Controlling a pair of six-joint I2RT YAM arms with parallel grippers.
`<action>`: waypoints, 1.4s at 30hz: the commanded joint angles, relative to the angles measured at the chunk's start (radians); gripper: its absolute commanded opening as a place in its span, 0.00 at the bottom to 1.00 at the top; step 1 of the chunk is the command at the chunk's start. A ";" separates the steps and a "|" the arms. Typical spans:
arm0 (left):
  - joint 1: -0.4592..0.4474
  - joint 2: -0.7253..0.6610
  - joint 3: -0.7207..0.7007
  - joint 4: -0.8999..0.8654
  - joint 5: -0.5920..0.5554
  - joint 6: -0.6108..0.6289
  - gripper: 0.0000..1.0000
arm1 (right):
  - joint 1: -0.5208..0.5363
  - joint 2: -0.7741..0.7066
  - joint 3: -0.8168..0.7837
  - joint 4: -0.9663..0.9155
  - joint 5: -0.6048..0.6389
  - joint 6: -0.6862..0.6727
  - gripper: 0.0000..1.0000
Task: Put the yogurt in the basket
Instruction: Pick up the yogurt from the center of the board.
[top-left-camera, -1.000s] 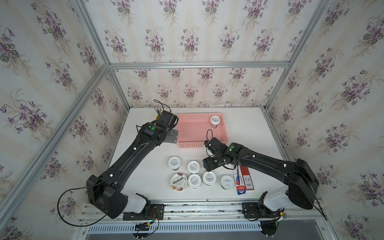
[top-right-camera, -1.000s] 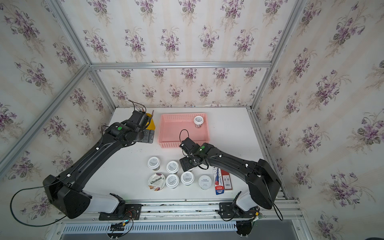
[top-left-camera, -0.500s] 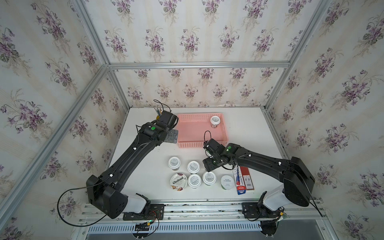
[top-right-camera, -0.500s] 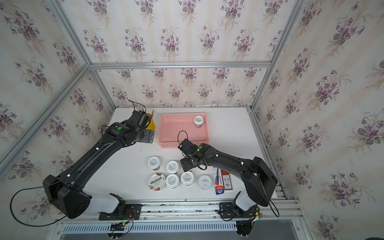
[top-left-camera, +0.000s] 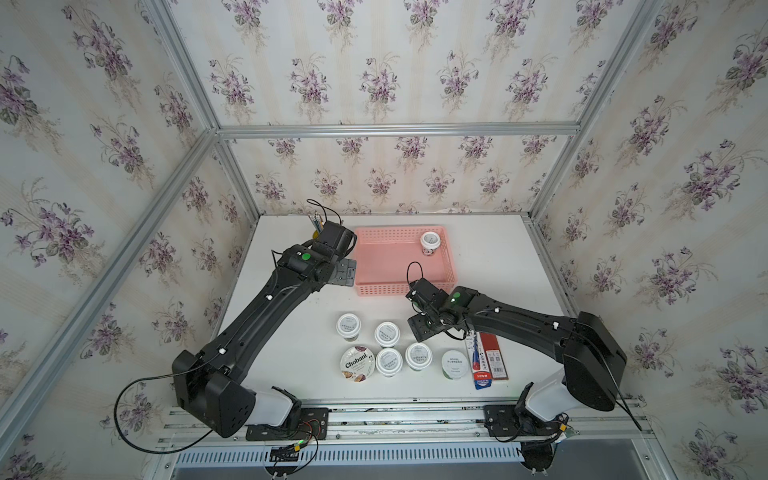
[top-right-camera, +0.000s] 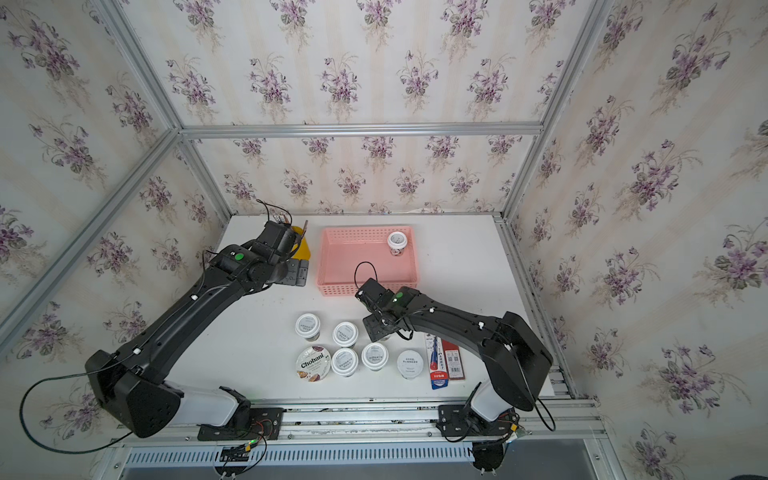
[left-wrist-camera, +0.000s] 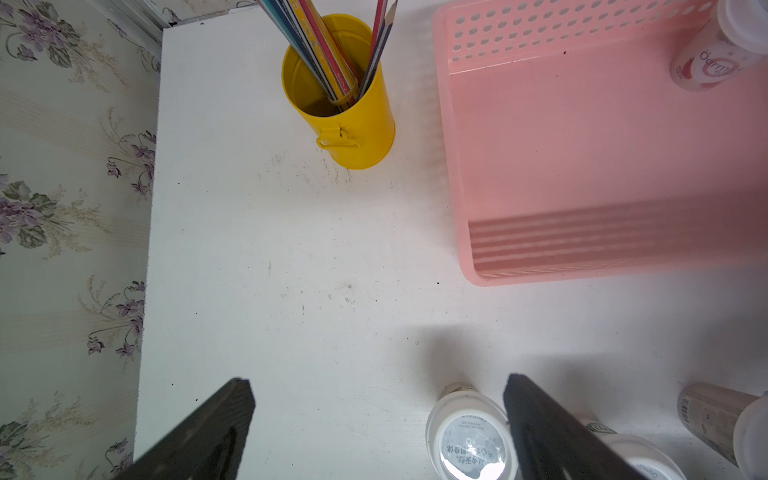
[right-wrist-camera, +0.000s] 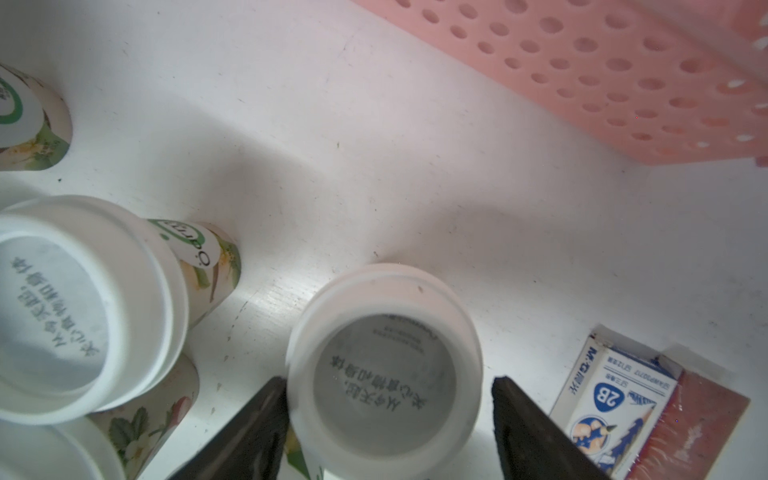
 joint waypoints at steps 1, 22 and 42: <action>0.001 -0.008 0.002 -0.003 -0.002 0.004 0.99 | -0.004 0.004 0.002 -0.023 0.016 0.008 0.79; 0.001 -0.013 0.002 -0.001 -0.002 0.004 0.99 | -0.003 0.030 0.008 0.017 -0.035 0.040 0.92; 0.001 -0.009 -0.002 -0.002 -0.003 0.000 0.99 | -0.020 0.062 -0.016 0.061 -0.043 0.027 0.84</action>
